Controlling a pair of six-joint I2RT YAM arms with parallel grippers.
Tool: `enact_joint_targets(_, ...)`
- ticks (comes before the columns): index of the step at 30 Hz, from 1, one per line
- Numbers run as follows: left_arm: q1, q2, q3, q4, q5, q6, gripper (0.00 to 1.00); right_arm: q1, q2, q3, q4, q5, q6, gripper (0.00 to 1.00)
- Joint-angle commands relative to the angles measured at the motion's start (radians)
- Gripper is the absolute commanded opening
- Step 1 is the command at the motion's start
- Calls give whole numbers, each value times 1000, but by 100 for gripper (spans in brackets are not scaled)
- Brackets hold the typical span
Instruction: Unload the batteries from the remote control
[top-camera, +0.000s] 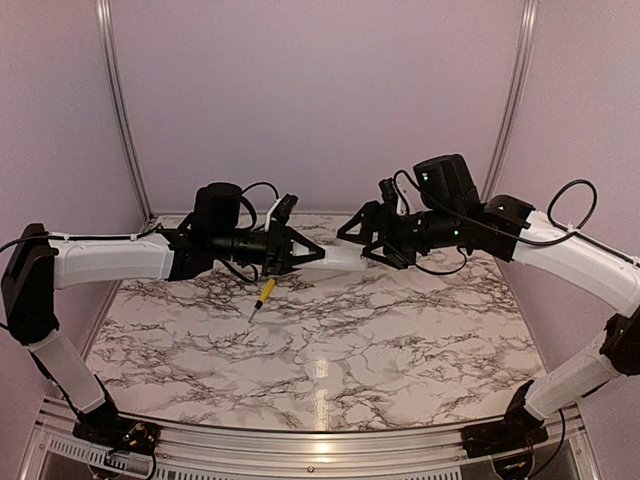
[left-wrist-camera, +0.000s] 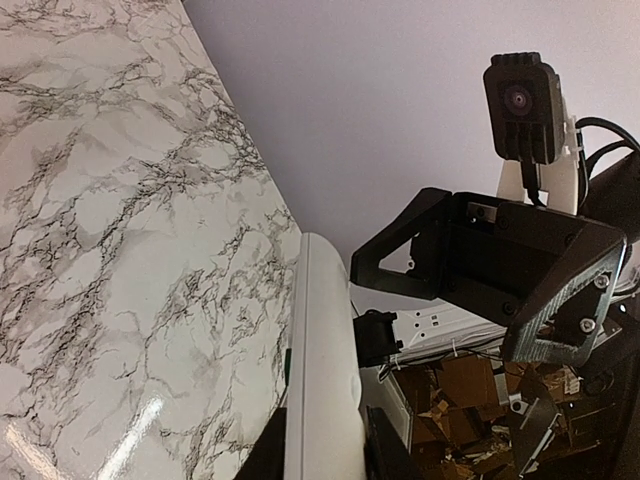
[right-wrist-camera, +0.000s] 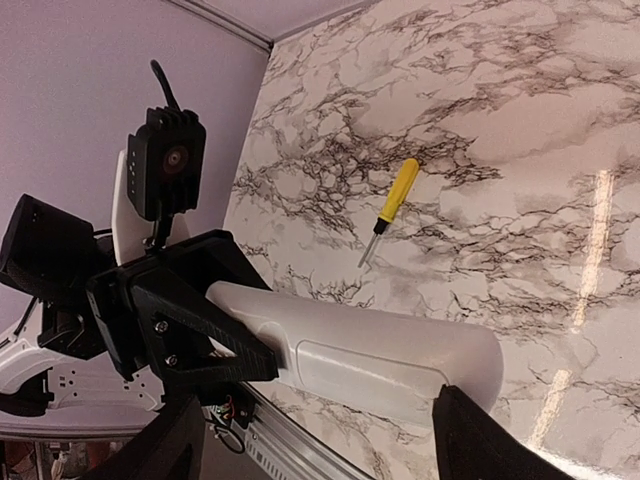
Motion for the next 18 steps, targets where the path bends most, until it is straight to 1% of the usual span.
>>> enact_joint_targets(1,1,7,32,3,1,1,0,-5,13,45,-21,15,-22,77)
enact_joint_targets(18,7,17,36,17,8,-5,0,-10,0,34,-46,27,-34,77)
